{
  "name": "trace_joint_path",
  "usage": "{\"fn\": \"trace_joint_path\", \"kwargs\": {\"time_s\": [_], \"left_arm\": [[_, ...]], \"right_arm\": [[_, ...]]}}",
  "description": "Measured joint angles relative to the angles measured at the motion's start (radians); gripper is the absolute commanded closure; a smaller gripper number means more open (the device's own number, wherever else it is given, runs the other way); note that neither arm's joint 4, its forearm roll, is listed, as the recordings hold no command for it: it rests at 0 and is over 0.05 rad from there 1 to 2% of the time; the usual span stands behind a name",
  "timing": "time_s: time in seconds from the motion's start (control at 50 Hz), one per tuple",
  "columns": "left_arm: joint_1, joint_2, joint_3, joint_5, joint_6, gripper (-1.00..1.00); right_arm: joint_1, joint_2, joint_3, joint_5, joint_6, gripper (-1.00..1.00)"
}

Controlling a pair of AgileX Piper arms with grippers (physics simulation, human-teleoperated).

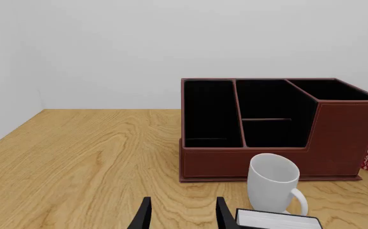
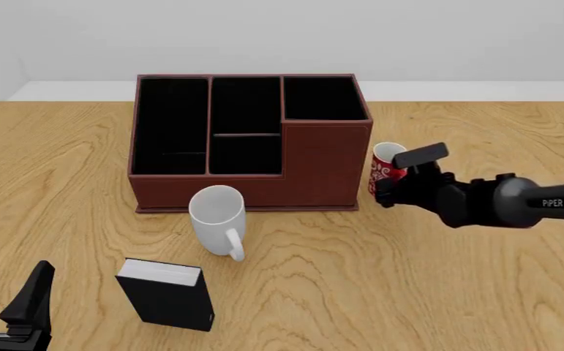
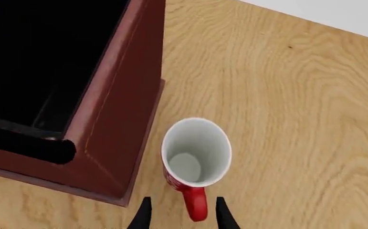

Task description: Pick up the red mug and place it to the right of the caddy.

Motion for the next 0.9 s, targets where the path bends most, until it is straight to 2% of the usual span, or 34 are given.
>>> {"fn": "trace_joint_path", "kwargs": {"time_s": [0.24,0.56,0.74,0.9], "left_arm": [[0.000,0.000,0.000,0.000,0.000,-1.00],[0.000,0.000,0.000,0.000,0.000,-1.00],[0.000,0.000,0.000,0.000,0.000,-1.00],[0.000,0.000,0.000,0.000,0.000,-1.00]], "right_arm": [[-0.012,-0.099,0.102,-0.021,0.022,-1.00],[-0.022,-0.353,0.342,-0.043,0.045,-1.00],[-0.007,-0.629,0.494,0.035,0.069,-1.00],[-0.001,-0.934,0.591,0.187,0.100,-1.00]]}}
